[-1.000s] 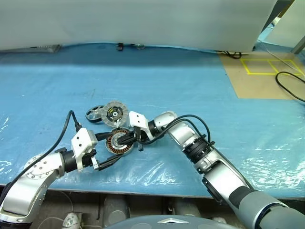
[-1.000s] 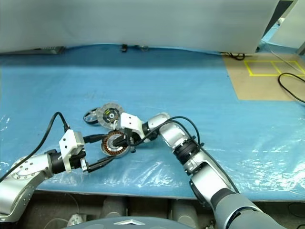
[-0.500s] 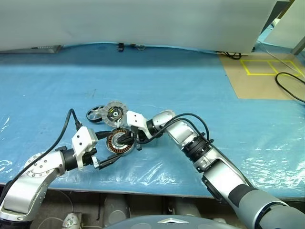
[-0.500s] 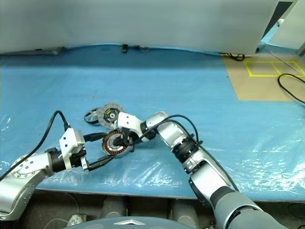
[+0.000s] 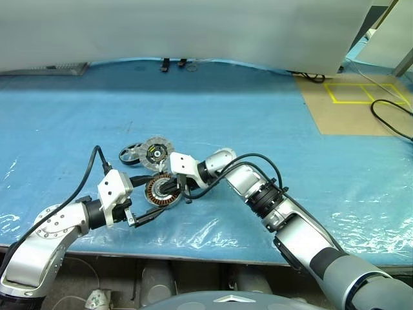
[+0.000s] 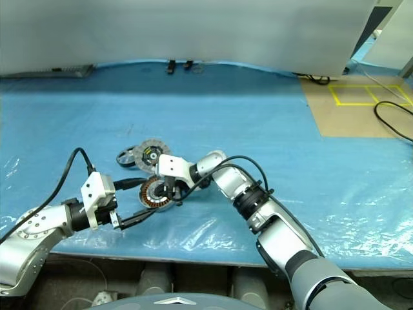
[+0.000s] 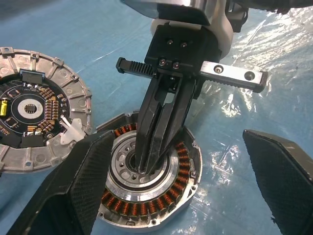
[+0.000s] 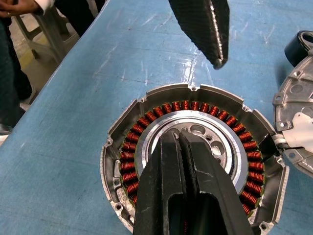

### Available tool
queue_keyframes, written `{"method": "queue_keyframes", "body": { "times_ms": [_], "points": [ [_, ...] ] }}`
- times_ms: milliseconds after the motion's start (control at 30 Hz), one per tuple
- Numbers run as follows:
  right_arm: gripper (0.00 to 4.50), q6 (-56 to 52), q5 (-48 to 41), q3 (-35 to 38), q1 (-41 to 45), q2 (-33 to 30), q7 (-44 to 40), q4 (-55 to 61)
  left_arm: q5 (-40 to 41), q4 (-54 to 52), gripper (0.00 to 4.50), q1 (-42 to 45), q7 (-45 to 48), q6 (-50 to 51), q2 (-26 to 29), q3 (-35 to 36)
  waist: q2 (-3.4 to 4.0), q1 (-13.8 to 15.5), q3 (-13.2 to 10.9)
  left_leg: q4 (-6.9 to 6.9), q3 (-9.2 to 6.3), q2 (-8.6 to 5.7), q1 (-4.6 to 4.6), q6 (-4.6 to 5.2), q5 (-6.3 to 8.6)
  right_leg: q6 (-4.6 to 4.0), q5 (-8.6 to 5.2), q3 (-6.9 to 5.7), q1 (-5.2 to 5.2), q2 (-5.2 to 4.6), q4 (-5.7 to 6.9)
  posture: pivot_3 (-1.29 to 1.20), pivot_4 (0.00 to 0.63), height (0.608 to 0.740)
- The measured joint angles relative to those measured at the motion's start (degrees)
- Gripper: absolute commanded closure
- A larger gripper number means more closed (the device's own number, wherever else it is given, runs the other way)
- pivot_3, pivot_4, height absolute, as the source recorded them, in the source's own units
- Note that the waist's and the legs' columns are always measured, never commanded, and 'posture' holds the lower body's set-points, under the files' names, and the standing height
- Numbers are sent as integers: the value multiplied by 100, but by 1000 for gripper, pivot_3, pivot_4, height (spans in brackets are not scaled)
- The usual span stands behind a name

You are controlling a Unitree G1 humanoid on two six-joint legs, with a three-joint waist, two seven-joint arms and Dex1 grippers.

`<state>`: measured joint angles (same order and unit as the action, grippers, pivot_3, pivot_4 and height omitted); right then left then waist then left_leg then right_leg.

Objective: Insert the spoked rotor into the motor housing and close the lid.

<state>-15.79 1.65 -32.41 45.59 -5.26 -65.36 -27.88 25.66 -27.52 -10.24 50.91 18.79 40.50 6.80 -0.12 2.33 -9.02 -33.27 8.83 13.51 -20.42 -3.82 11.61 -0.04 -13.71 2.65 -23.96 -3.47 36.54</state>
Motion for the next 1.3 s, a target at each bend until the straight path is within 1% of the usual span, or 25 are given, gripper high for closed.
{"method": "queue_keyframes", "body": {
  "times_ms": [67, 200, 233, 333, 433, 467, 500, 667, 733, 933, 1000, 1133, 1200, 1300],
  "points": [
    [4462, -178, -50, 45, 29, 51, 0, -60, 0, 0, 35, -1, 0, 0, 0, 0, 2, 1, 1, 21, 0, 0, 22, 0, 1, 1, -1, 3, 7, 1, 0, 0, 150, 740],
    [4462, -516, -191, 166, 38, 49, -98, -40, 0, 0, 35, -5, 1, -1, 0, 0, 7, 28, 3, 34, 0, 2, 17, 0, 0, -1, -2, 10, 6, 0, -1, 0, 150, 740],
    [4462, -646, -259, 212, 29, 41, -169, 1, 0, 1, 35, -3, 1, -1, 0, 0, 6, 34, 3, 33, 0, 2, 11, 0, 0, -1, -2, 9, 3, 0, -4, 0, 150, 740],
    [4462, -1283, -642, 409, -83, -131, -548, 302, -1, 16, 35, 11, 1, -3, 0, 0, 2, 34, 3, 26, 0, 7, -34, -11, -7, -42, 23, -4, -16, 3, -38, 0, 150, 740],
    [4462, -1715, -921, 480, -164, -238, -767, 605, -1, 35, 35, 65, 5, -3, 0, -2, 1, 13, 3, 22, -2, 19, -81, -27, -17, -40, 29, -27, -33, 18, -81, 0, 150, 740],
    [4462, -1830, -1003, 487, -167, -263, -821, 703, -1, 48, 35, 84, 6, -3, 0, -2, 0, 11, 3, 21, -2, 18, -86, -29, -17, -21, 41, -34, -34, 19, -81, 0, 150, 740],
    [4462, -1915, -1087, 527, -167, -275, -839, 813, -1, 64, 35, 112, 8, -3, 0, -2, 0, 4, 4, 22, -2, 19, -88, -44, -8, -18, 41, -37, -35, 21, -85, 0, 150, 740],
    [4462, -2188, -1391, 879, -151, -182, -744, 906, -1, 107, 35, 146, 17, -3, 1, -2, -3, 8, 4, 33, -11, 34, -108, -52, -4, -21, 34, -69, -43, 29, -100, 0, 150, 740],
    [4462, -2232, -1492, 982, -124, -184, -712, 991, 0, 106, 35, 142, 22, -2, 3, -2, -4, 16, 4, 31, -12, 34, -108, -70, 7, -21, 34, -73, -43, 25, -101, 0, 150, 740],
    [4462, -2427, -1769, 1183, -78, -400, -696, 1429, 20, 106, 35, 75, 19, 24, 13, 36, -4, 21, 4, 26, -12, 34, -88, -69, 7, -29, 29, -72, -35, 15, -82, 0, 150, 740],
    [4462, -2452, -1813, 1286, -43, -504, -659, 1522, 74, 108, 35, 77, 8, 47, 23, 168, -4, 20, 4, 25, -12, 35, -85, -69, 7, -37, 24, -71, -33, 16, -80, 0, 150, 740],
    [4462, -2403, -1836, 1415, 6, -829, -467, 1689, 196, 201, 35, 218, -107, 74, 41, 518, -5, 27, 4, 23, -12, 33, -83, -69, 6, -23, 32, -70, -28, 17, -82, 0, 150, 740],
    [4462, -2318, -1813, 1444, 2, -906, -324, 1753, 220, 282, 35, 304, -179, 122, 44, 688, -6, 25, 4, 23, -12, 33, -84, -69, 6, -23, 32, -70, -28, 17, -85, 0, 150, 740],
    [4462, -1762, -1454, 1437, -66, -1128, 87, 1776, 235, 420, 35, 419, -383, 229, 42, 900, -7, 25, 5, 22, -11, 30, -85, -69, 6, -22, 33, -70, -28, 18, -86, 0, 150, 740]
  ]
}}
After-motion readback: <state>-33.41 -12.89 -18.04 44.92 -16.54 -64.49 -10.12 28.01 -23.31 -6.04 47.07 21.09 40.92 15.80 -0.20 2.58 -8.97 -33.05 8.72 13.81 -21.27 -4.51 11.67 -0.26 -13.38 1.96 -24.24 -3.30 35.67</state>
